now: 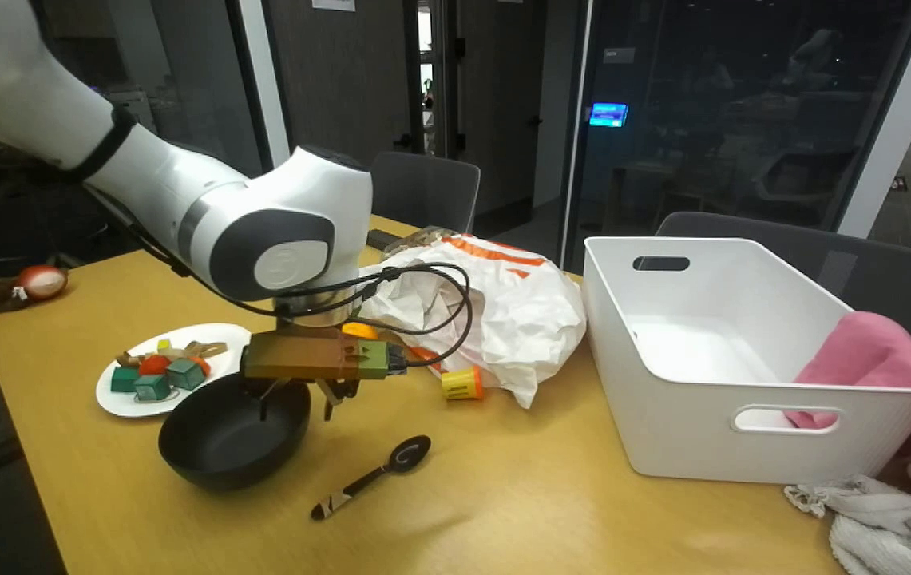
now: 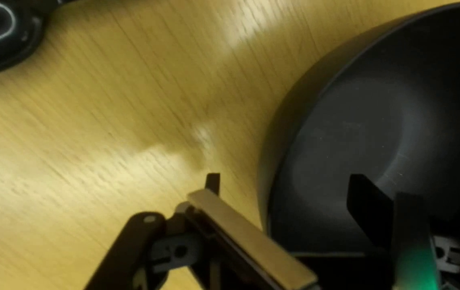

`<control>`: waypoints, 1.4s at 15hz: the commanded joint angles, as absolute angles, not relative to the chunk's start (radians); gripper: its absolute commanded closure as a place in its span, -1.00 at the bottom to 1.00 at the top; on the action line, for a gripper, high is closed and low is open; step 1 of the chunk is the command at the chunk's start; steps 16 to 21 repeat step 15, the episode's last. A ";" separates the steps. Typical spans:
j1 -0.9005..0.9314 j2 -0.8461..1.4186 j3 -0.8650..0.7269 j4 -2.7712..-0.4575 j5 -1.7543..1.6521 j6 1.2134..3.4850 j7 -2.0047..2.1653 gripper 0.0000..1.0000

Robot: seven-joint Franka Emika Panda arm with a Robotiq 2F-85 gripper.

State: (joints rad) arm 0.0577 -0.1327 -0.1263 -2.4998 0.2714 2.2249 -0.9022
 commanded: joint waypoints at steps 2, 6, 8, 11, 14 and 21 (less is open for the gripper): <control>0.045 -0.232 -0.088 -2.505 0.259 2.180 -0.818 -1.00; 0.055 -0.313 -0.066 -2.508 0.231 2.156 -0.727 -1.00; 0.058 -0.355 -0.050 -2.515 0.199 2.165 -0.682 -1.00; 0.061 -0.407 -0.034 -2.518 0.143 2.169 -0.614 -1.00; 0.078 -0.375 -0.056 -2.499 0.144 2.163 -0.622 -1.00; 0.079 -0.385 -0.056 -2.500 0.139 2.159 -0.615 -1.00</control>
